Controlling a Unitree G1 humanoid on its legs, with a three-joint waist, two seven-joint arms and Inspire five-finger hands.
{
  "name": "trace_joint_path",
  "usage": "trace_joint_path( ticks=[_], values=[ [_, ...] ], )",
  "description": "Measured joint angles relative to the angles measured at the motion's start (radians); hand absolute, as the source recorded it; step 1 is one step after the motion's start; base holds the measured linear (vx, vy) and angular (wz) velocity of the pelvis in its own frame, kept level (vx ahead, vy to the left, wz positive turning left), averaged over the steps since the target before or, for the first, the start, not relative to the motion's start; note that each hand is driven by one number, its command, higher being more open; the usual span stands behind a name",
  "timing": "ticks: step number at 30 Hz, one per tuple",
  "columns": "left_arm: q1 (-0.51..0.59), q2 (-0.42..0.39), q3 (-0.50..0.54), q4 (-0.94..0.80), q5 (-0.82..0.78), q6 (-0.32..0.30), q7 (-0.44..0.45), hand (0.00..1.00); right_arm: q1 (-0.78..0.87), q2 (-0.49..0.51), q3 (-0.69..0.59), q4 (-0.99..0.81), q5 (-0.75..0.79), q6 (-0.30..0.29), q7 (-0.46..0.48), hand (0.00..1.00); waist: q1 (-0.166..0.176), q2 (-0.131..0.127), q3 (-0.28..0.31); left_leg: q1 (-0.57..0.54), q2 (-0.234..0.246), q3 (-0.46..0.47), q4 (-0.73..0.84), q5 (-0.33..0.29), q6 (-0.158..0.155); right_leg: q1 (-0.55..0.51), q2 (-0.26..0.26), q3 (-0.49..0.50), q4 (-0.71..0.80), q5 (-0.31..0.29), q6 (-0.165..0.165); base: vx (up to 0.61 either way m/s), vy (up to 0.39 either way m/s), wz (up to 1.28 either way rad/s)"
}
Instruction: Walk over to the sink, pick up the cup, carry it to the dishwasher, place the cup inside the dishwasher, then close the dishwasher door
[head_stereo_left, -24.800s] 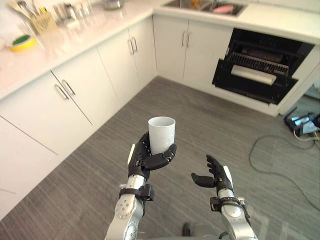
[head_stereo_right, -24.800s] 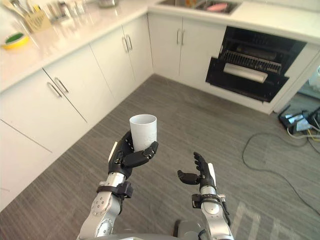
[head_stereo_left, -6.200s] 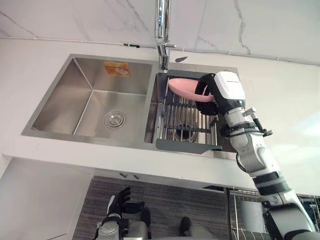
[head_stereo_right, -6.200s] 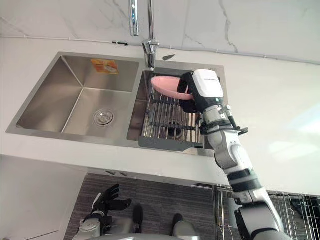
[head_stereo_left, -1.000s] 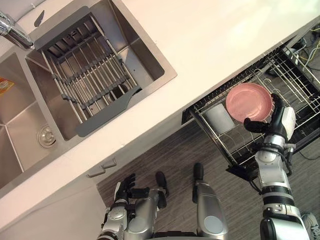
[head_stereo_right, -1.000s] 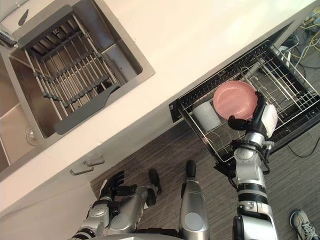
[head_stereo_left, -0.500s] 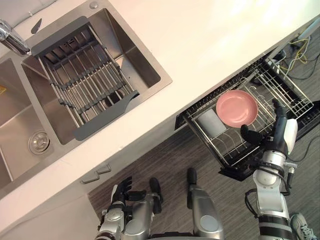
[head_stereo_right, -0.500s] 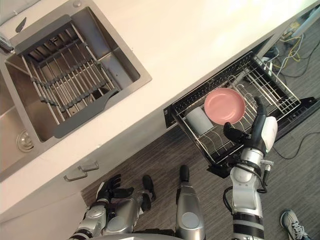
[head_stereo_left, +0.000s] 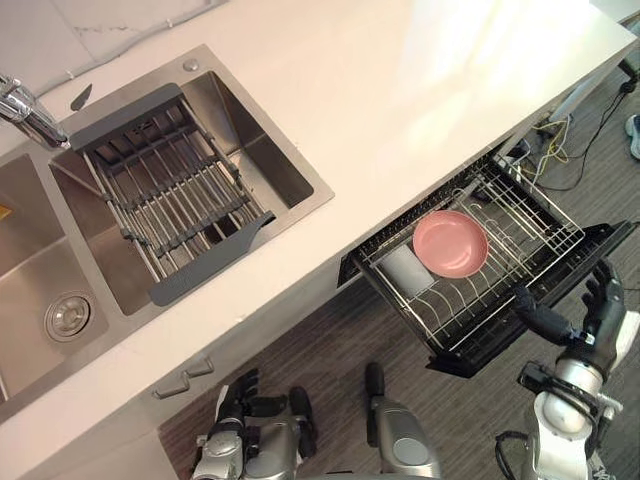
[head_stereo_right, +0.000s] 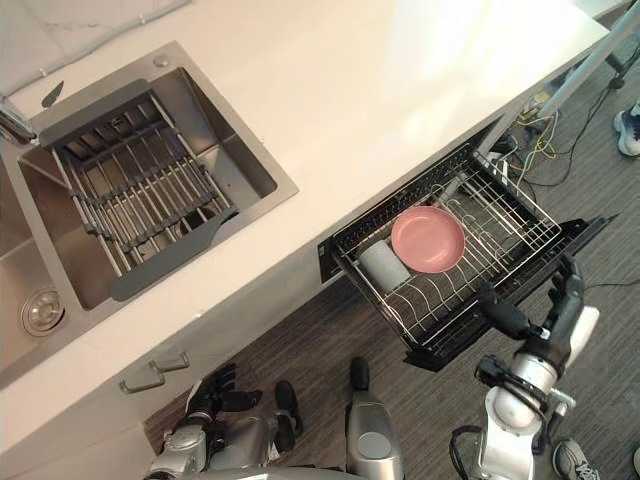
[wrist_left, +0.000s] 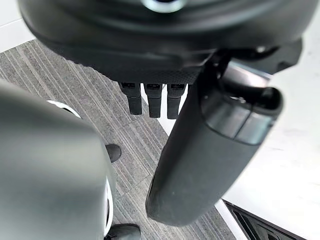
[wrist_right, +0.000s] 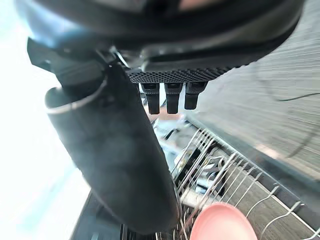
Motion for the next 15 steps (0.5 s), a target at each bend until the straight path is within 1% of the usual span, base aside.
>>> trace_joint_path(
  ticks=[6, 11, 15],
  values=[
    [0.015, -0.022, 0.014, -0.001, 0.000, 0.003, -0.001, 0.90, 0.034, 0.039, -0.047, 0.089, 0.179, -0.013, 0.003, 0.90, 0.002, 0.014, -0.035, 0.036, 0.000, 0.009, -0.025, -0.001, -0.001, 0.010, 0.001, 0.001, 0.029, -0.023, -0.002, 0.00, 0.002, -0.02],
    [0.015, -0.034, 0.035, -0.002, -0.003, 0.003, -0.002, 0.90, 0.036, 0.055, -0.052, 0.185, 0.415, -0.039, 0.030, 0.90, 0.013, 0.016, -0.045, 0.046, 0.003, 0.015, -0.031, -0.006, -0.009, -0.015, 0.000, 0.002, 0.101, -0.069, -0.008, -0.01, -0.007, 0.00],
    [0.014, -0.039, 0.037, -0.004, -0.006, 0.003, -0.003, 0.90, 0.019, 0.054, -0.052, 0.231, 0.494, -0.053, 0.050, 0.90, 0.015, 0.019, -0.049, 0.039, 0.007, 0.028, -0.019, -0.010, -0.015, -0.043, -0.002, 0.004, 0.154, -0.101, -0.011, 0.04, -0.015, 0.01]
  ],
)
